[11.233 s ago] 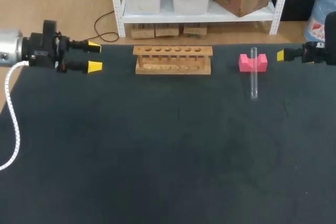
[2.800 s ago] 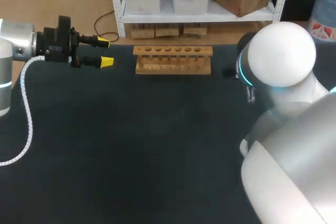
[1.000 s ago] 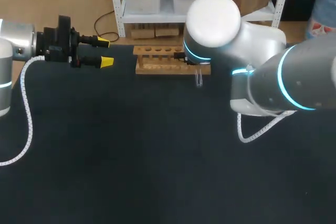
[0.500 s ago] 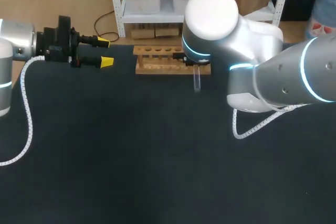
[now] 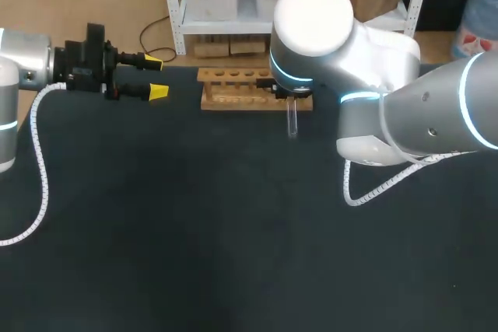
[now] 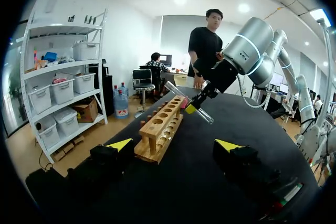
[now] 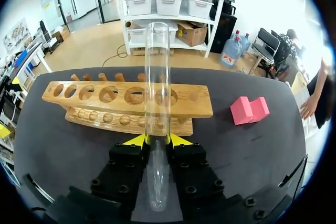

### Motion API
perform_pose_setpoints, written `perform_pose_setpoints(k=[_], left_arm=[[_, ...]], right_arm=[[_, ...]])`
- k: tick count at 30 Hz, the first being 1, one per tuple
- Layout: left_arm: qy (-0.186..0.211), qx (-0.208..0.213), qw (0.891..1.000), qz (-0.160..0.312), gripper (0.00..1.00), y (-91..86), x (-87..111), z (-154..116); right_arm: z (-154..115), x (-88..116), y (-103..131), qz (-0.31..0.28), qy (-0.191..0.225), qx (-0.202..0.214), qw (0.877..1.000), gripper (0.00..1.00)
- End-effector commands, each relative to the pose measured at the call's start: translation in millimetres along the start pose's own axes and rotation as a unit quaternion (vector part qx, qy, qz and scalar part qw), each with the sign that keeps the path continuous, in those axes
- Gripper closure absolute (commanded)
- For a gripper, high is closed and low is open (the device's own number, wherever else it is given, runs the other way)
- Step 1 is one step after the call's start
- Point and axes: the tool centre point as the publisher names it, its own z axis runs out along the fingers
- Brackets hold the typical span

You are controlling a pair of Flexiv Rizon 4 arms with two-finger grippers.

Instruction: Grasp the test tube, adjust it, and insert it.

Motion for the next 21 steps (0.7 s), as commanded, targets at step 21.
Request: perform_pose_setpoints(k=[21], left_arm=[[-0.001,-0.001,1.0,0.001,0.0,-0.4,1.0,-0.1]], right_arm=[[-72.2,7.0,-18.3,0.021,-0.046,0.025,0.998,1.0]])
